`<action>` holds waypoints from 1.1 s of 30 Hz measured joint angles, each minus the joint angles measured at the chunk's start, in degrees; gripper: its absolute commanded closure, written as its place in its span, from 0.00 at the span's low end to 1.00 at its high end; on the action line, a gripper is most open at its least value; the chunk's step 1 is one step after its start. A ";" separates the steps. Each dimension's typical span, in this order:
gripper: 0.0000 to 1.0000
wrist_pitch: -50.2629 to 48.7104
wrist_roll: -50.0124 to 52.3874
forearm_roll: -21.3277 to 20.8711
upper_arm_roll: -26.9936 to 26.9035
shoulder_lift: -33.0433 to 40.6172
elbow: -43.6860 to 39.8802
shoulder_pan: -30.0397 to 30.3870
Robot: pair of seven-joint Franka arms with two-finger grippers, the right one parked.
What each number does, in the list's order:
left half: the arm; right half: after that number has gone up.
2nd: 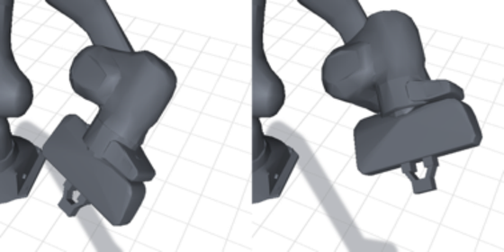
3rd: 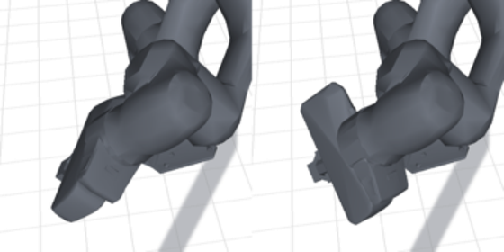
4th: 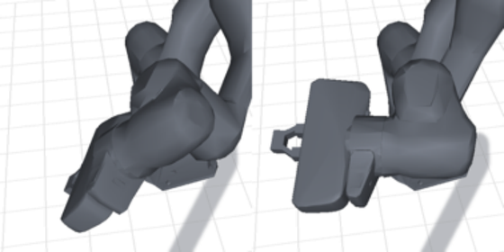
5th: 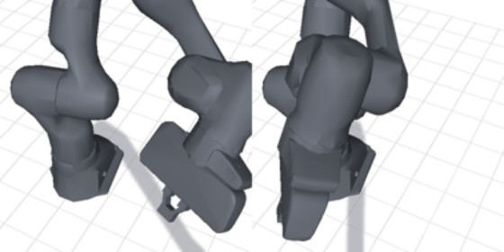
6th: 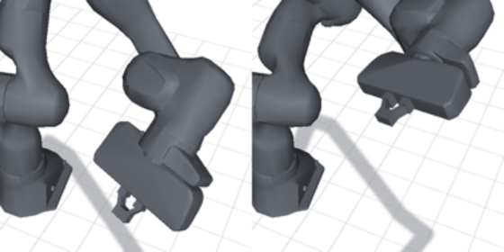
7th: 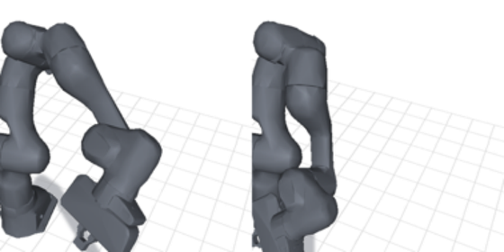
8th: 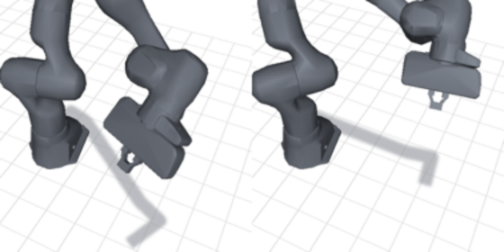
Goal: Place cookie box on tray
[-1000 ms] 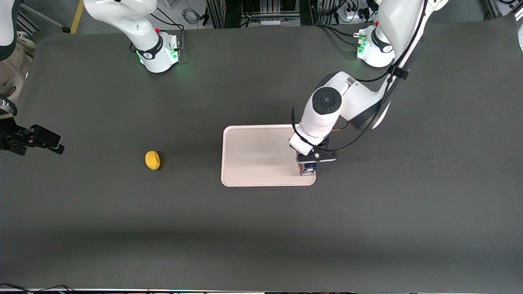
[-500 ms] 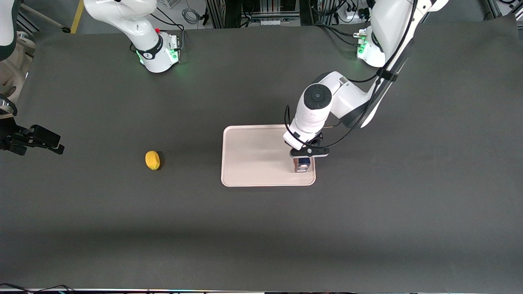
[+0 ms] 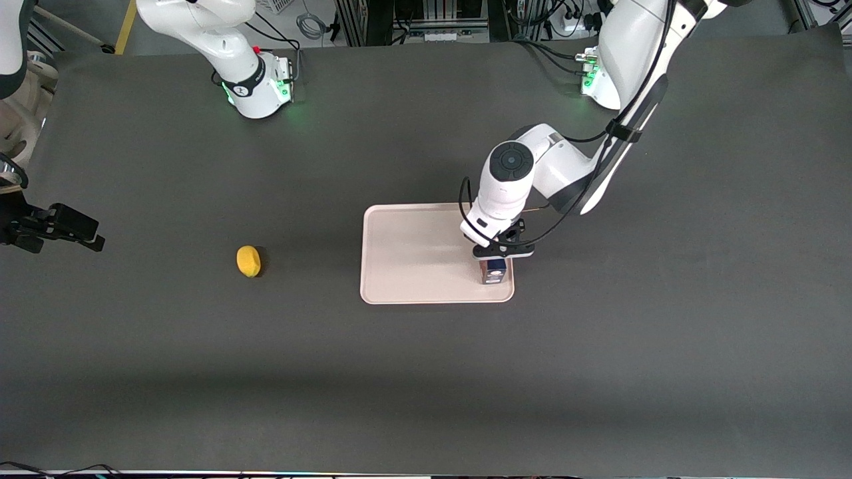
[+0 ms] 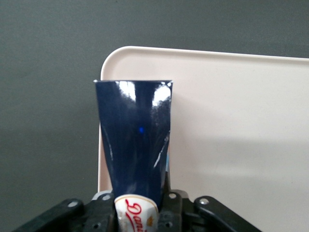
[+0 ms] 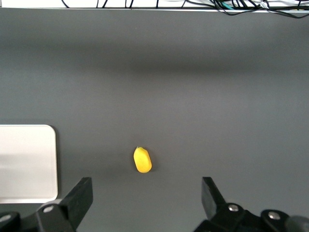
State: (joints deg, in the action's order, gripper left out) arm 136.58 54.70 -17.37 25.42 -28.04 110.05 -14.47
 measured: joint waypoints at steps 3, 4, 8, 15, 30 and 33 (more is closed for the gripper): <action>0.37 0.03 0.05 -0.01 0.00 0.00 0.00 0.00; 0.33 0.06 0.07 -0.01 0.00 0.00 0.00 0.00; 0.15 0.39 0.22 -0.02 -0.02 0.00 0.00 0.00; 0.01 0.65 0.32 -0.02 -0.14 -0.01 0.00 0.01; 0.00 1.20 0.49 -0.02 -0.40 0.24 -1.13 0.29; 0.00 0.85 0.46 -0.02 -0.46 0.91 -2.08 0.75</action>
State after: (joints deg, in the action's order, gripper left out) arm 137.43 55.16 -17.39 24.97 -27.13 107.97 -13.72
